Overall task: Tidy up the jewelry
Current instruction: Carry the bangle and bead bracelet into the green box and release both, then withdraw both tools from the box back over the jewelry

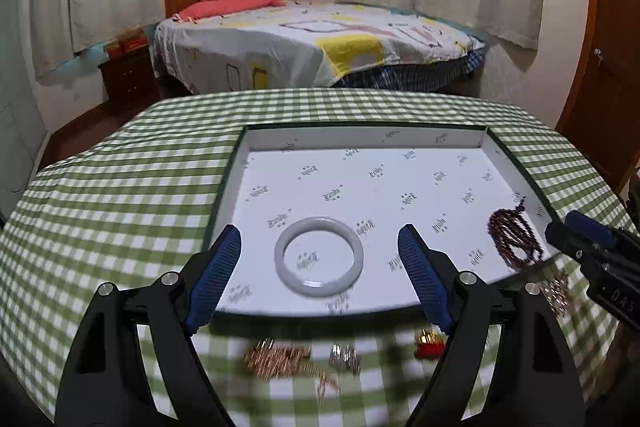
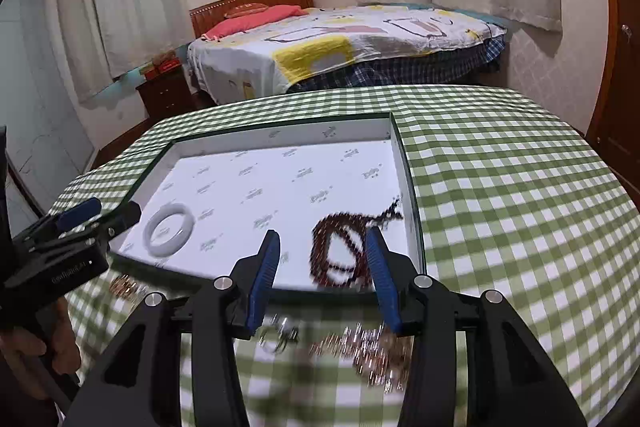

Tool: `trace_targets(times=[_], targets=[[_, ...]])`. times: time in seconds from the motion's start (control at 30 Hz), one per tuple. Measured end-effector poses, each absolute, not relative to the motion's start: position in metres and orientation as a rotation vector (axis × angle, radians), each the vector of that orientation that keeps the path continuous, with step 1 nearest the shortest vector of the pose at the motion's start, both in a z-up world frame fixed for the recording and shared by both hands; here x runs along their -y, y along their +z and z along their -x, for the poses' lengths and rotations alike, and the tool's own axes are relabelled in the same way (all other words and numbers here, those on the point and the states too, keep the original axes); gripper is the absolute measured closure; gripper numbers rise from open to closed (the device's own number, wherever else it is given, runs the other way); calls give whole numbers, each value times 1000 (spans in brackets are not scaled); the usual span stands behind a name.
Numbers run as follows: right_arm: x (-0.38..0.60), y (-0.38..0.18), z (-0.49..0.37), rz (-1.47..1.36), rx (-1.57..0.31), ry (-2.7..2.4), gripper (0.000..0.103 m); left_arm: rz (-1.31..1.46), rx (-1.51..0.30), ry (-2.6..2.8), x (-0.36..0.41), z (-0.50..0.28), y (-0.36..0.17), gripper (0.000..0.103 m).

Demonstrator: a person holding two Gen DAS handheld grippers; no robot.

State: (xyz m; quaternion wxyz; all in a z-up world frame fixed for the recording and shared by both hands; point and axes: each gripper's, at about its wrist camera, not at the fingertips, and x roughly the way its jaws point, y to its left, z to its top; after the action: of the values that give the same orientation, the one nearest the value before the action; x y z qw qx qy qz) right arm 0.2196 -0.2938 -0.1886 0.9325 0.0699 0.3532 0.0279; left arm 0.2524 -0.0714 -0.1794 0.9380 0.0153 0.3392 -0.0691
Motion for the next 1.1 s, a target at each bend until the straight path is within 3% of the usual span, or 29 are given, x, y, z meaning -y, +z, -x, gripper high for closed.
trace_targets(times=[0.67, 1.1], targets=[[252, -198, -112, -75, -706, 128, 58, 37, -691, -45, 26, -124, -172, 24], [231, -212, -85, -50, -727, 161, 58, 78, -695, 7, 2, -84, -181, 24]])
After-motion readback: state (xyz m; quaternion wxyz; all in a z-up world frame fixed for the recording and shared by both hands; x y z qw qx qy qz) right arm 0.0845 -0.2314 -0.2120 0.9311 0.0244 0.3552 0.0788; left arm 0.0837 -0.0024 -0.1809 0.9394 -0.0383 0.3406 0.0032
